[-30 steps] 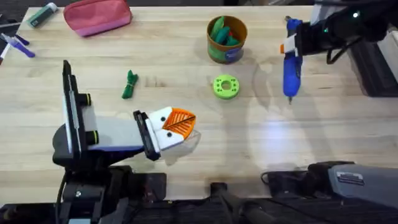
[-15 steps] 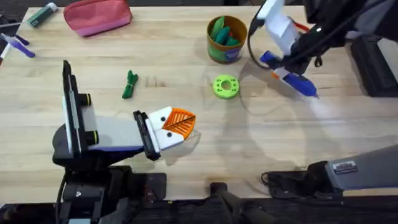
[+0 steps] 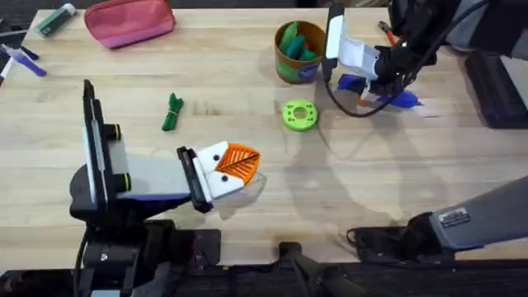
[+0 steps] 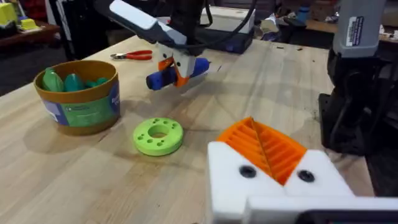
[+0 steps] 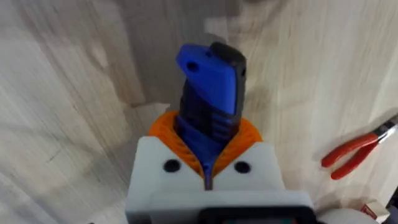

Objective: Pick up the gripper from the table and insert it into the empty holder that is missing its gripper. Then pick up a screw, insert it into the mounting hole, and use the screwdriver to tighten it. Finally, clean up the table by picking up the vegetable and placing it into the bucket.

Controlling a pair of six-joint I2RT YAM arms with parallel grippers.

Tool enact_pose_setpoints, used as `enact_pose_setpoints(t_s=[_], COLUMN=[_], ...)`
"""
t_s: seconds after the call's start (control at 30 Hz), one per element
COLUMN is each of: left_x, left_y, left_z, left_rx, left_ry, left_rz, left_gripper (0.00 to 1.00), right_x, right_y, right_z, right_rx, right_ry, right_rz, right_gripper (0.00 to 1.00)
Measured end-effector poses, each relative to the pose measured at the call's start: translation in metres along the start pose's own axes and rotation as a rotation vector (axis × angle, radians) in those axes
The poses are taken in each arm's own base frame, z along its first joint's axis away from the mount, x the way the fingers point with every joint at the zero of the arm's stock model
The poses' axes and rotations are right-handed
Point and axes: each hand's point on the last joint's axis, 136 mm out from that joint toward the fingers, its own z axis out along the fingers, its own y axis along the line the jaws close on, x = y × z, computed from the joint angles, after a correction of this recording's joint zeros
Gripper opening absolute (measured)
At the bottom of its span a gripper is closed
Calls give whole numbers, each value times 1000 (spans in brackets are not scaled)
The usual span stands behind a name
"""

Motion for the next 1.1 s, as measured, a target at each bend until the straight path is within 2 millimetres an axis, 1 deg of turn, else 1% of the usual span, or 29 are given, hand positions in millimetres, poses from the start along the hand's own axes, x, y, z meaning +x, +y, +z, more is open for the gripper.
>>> enact_pose_setpoints(t_s=[0.2,0.3,0.33,0.4,0.43,0.47,0.53,0.57,0.63,0.67,0.8,0.93,1.0,1.1], left_x=[0,0,0,0,0,0,0,0,0,0,0,0,0,0], left_y=[0,0,0,0,0,0,0,0,0,0,0,0,0,0], left_z=[0,0,0,0,0,0,0,0,0,0,0,0,0,0], left_rx=[0,0,0,0,0,0,0,0,0,0,0,0,0,0], left_ry=[0,0,0,0,0,0,0,0,0,0,0,0,0,0], left_rz=[0,0,0,0,1,0,0,0,0,0,0,0,0,0], left_gripper=[16,16,16,16,16,16,16,16,16,16,16,16,16,16], right_x=[-2,-1,2,3,3,4,4,4,4,4,5,3,-2,-11], right_y=[4,10,17,17,17,16,10,5,1,-1,2,15,17,12], right_z=[4,12,21,22,22,22,20,19,18,17,15,9,-1,-26], right_rx=[-19,-53,-90,-90,-89,-84,-62,-47,-34,-29,-35,-70,-61,0], right_ry=[-5,3,19,30,35,42,44,44,47,47,56,65,58,33], right_rz=[-21,-26,-32,-38,-34,-36,-36,-35,-29,-21,28,36,29,46], right_gripper=[24,24,24,25,78,239,517,672,936,976,991,991,992,994])
